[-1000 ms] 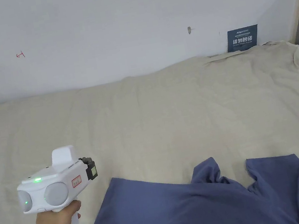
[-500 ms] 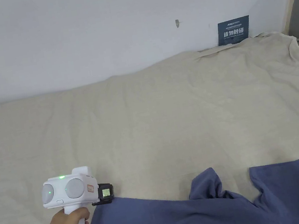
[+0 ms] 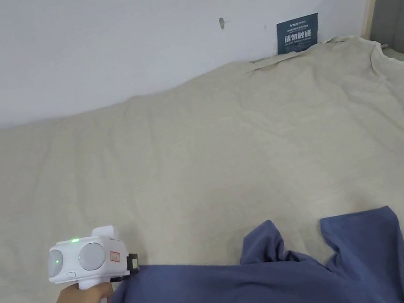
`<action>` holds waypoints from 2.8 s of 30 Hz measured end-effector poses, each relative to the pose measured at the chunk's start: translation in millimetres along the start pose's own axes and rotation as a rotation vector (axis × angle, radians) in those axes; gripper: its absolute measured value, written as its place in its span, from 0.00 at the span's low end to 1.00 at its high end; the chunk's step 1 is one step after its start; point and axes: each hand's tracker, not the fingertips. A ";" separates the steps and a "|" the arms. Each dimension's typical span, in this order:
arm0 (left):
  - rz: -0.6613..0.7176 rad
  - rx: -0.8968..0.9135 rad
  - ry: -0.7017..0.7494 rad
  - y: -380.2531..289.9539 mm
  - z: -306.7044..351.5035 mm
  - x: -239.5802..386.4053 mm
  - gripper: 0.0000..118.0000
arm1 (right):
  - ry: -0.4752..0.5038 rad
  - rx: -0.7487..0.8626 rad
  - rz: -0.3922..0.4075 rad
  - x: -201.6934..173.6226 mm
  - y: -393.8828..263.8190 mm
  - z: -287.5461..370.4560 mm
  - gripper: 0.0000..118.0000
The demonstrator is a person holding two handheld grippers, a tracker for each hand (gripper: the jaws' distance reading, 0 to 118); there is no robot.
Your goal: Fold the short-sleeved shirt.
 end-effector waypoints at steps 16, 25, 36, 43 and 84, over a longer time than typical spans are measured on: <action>0.003 0.210 -0.086 -24.5 103.5 5.6 0.02 | -0.008 -0.484 -0.100 37.9 -41.6 -144.5 0.84; 0.008 0.202 -0.077 -25.8 100.3 0.5 0.02 | -0.044 -0.603 -0.056 41.5 -72.6 -192.2 0.60; 0.023 0.203 -0.067 -30.7 95.9 -2.0 0.02 | 0.002 -0.570 0.004 31.9 -79.2 -162.9 0.02; 0.102 0.269 -0.020 -30.4 111.8 -10.2 0.02 | 0.054 -0.263 0.006 42.1 -20.9 -117.9 0.02; 0.043 0.962 0.204 174.4 450.4 -41.0 0.02 | 0.113 0.565 -0.013 29.5 397.7 -27.7 0.02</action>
